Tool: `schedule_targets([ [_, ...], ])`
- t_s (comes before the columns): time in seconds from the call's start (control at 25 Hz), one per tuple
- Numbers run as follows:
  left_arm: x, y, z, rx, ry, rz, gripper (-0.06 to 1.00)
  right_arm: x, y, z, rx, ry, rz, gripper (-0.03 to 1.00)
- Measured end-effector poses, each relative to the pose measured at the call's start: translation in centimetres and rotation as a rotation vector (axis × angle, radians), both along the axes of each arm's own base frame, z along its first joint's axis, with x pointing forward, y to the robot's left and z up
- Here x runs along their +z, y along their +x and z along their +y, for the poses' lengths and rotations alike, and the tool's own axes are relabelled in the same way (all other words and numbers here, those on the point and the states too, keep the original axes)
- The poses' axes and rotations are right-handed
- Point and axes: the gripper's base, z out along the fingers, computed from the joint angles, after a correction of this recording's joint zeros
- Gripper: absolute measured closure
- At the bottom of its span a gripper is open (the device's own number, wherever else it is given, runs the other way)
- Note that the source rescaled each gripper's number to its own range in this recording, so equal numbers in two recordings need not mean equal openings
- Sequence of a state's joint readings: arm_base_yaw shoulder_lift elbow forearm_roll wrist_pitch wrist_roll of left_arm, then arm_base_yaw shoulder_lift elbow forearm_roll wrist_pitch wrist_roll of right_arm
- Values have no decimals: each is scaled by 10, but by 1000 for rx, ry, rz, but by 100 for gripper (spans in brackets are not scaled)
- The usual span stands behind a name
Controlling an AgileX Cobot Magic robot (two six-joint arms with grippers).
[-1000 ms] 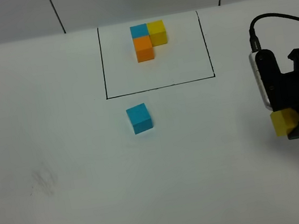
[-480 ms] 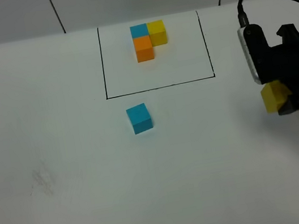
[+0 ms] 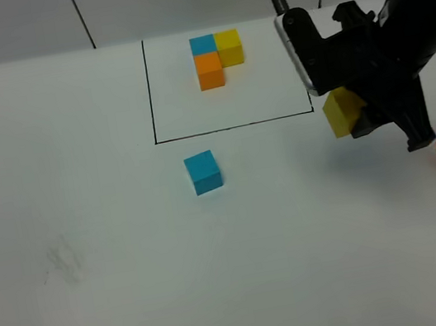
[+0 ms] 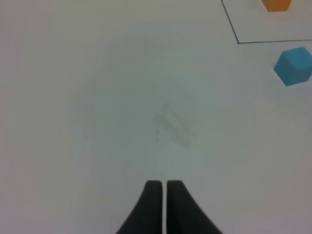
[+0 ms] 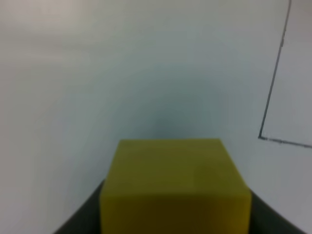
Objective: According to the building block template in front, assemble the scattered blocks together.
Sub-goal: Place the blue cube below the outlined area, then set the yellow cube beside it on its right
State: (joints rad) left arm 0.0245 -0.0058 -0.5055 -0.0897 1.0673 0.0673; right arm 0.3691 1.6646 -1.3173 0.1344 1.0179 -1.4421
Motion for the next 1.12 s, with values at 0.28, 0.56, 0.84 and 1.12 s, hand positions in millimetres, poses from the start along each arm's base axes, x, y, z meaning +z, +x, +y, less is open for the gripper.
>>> schedule_targets([
  [0.28,0,0,0,0,0,0,94,-16,18,41,92,-27,47,45],
  [0.56,0,0,0,0,0,0,94,-44,28,70,133,-22,65,45],
  [0.84,0,0,0,0,0,0,94,-66,37,87,92,33,39,46],
  [1.12,0,0,0,0,0,0,94,-81,46,94,87,30,50,46],
])
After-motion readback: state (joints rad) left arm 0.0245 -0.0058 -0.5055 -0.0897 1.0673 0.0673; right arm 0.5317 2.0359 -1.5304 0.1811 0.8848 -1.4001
